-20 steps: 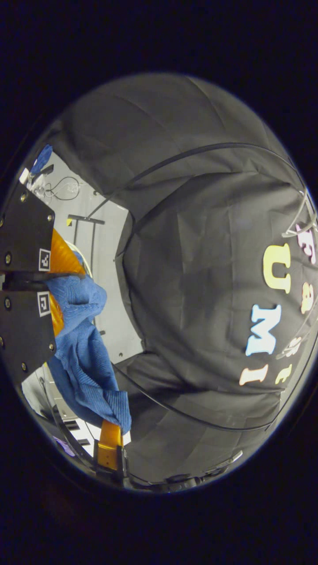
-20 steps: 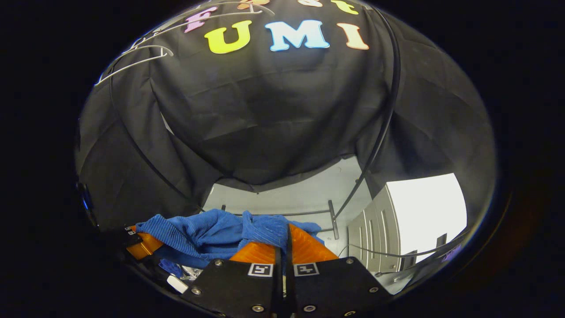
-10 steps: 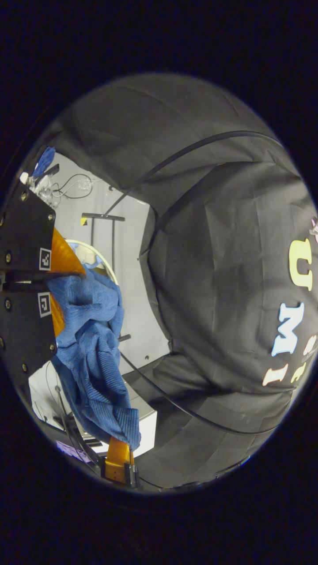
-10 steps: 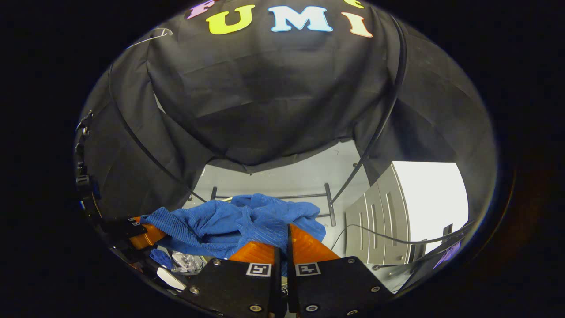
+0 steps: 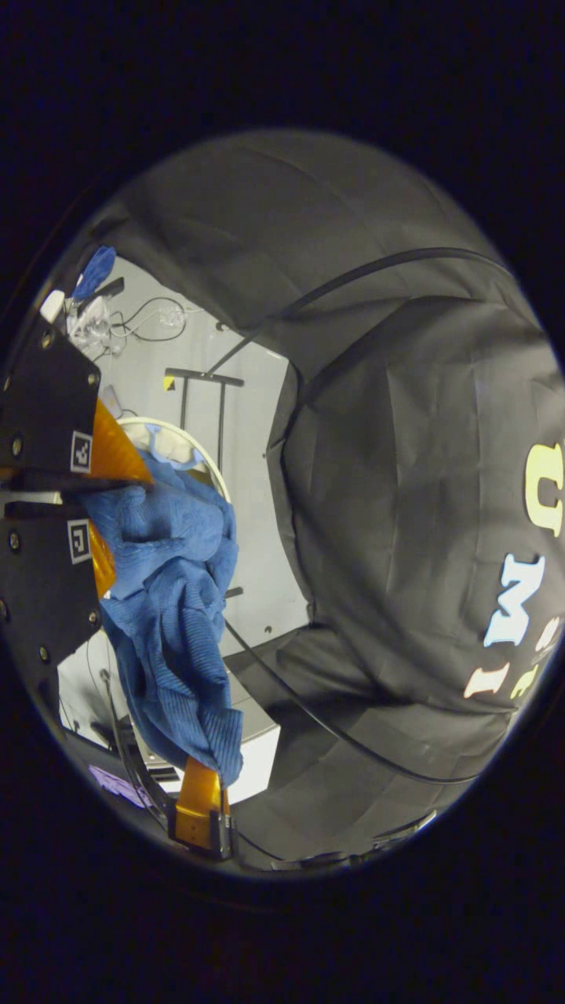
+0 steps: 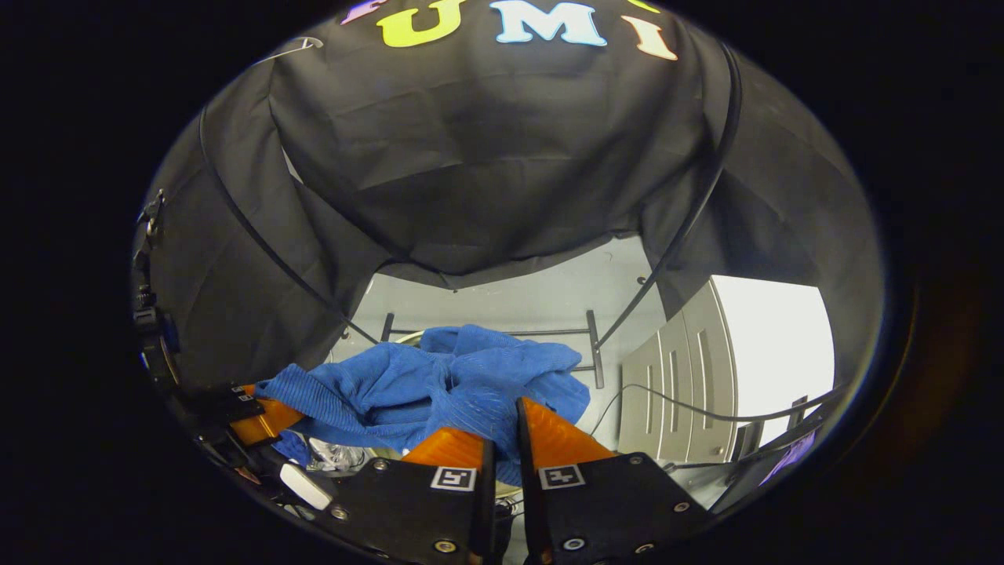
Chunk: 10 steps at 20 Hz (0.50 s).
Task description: Grasp the clothes on the hanger with both hands and then place them into the laundry hamper below.
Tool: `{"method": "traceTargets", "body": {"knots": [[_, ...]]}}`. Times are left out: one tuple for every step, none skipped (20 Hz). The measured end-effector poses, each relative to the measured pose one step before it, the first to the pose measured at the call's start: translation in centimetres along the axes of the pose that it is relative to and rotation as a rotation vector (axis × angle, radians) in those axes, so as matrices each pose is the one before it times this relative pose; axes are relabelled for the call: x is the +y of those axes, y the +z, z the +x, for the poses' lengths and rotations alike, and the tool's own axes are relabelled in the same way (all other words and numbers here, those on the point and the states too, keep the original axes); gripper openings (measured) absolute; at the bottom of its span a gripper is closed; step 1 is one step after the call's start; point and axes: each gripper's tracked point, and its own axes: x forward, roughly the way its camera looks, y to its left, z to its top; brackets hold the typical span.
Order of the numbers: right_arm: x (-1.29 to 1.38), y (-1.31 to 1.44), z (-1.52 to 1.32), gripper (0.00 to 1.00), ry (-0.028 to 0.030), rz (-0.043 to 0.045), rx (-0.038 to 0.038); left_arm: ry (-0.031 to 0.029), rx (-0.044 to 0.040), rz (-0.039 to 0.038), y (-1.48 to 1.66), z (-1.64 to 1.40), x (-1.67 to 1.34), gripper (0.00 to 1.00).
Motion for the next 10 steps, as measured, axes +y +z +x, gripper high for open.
{"method": "traceTargets", "body": {"knots": [[0.153,-0.337,-0.287,0.16,0.00538,-0.00523,0.01477,0.00025,0.00049,-0.01208,-0.378,-0.103,0.307,0.02],[0.221,-0.477,-0.264,0.19,0.01124,0.00048,0.01308,0.00224,0.00223,-0.01261,-0.235,-0.351,0.389,0.1],[0.391,-0.263,-0.186,0.22,0.02034,0.00861,0.00909,-0.01472,0.00795,-0.0158,-0.412,-0.057,-0.29,0.11],[0.291,-0.332,-0.377,0.38,0.01568,0.01078,0.00166,-0.00886,0.00746,-0.01131,-0.506,-0.159,0.097,0.28],[-0.012,-0.057,-0.769,0.54,0.00344,0.00648,-0.00148,-0.00101,-0.0054,-0.01124,-0.182,-0.434,0.268,0.45],[-0.28,-0.07,-0.738,0.7,-0.00416,-0.00008,-0.0023,0.0123,-0.00378,-0.00798,-0.164,-0.36,0.47,0.62],[-0.497,0.124,-0.62,0.87,-0.00918,-0.00475,-0.00513,0.02389,-0.00169,-0.00255,-0.603,-0.233,0.814,0.8],[-0.635,0.347,-0.64,0.97,-0.00729,-0.00669,-0.01294,0.00881,-0.00882,-0.00073,-0.242,-0.683,0.34,0.97],[-0.675,0.605,-0.708,0.94,-0.00487,-0.00944,-0.02141,-0.01056,-0.00626,-0.00214,-0.131,-0.871,-0.623,0.97],[-1.012,0.577,-0.846,0.96,-0.01186,-0.01031,-0.02816,-0.00027,-0.00923,0.00098,0.062,-1.04,-0.408,0.97]]}}
